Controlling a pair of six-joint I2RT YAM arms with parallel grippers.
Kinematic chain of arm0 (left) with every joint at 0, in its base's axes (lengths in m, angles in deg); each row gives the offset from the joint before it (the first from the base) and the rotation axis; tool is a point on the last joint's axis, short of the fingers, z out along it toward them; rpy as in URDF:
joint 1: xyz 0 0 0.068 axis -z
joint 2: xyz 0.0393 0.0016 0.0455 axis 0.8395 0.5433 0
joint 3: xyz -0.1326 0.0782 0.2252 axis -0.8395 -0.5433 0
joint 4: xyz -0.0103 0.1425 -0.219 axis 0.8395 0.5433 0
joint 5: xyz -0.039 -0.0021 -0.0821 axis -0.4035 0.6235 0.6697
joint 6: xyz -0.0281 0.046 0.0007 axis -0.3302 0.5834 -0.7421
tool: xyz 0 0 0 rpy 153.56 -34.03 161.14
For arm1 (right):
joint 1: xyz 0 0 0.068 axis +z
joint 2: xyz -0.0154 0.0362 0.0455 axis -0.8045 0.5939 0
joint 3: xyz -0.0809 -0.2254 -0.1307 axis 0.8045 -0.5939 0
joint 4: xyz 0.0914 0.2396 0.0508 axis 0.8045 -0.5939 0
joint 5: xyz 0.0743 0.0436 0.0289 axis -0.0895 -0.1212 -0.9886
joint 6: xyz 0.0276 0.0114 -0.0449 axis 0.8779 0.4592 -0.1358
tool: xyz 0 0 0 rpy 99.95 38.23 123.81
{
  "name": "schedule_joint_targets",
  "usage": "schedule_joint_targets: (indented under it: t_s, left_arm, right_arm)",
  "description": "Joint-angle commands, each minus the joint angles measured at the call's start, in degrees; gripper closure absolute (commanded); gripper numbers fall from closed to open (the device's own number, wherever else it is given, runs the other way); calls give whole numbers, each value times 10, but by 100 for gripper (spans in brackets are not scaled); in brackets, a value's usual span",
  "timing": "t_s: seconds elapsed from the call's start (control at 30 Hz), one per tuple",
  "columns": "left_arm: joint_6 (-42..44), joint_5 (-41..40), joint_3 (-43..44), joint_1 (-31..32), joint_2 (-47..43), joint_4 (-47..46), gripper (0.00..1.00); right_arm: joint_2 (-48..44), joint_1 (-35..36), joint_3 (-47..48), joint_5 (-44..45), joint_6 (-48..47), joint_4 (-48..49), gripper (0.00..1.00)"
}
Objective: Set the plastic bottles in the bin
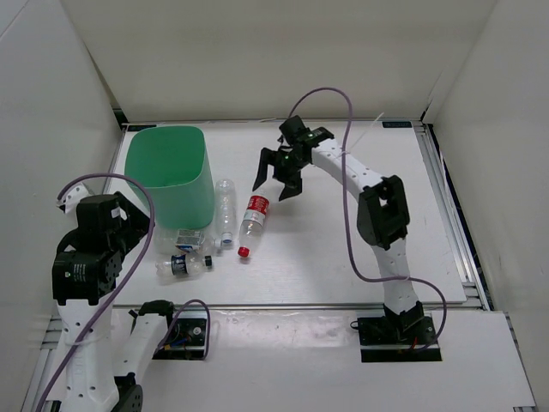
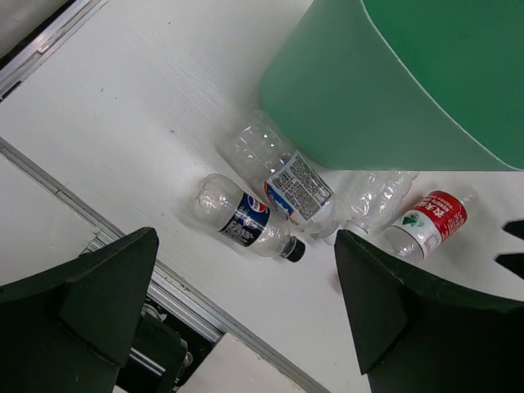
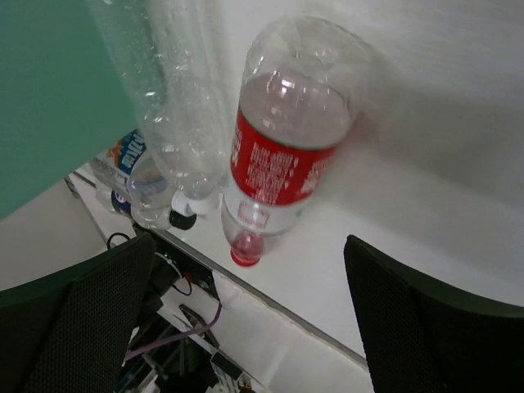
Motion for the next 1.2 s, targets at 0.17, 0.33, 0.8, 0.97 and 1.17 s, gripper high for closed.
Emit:
schedule_joint_targets:
  t_s: [0.17,0.33,0.8,0.97,1.17]
  left_arm:
    - [36,24,14,-8,3,44,0]
    - [48,37,14,-8,3,44,0]
    - [29,37,-9,-8,-8,44,0]
    - [18,32,-9,-8,-8,44,0]
    - [18,53,-9,-8,-14,44,0]
  right_arm:
    - [127,19,37,-76,33,38,0]
    - [135,24,15,-76,33,52,7]
    - [-77,18,-30,24,25,16,57]
    - [-149,18,93,75,63,105,57]
    - [-54,38,288,93,66,275,62]
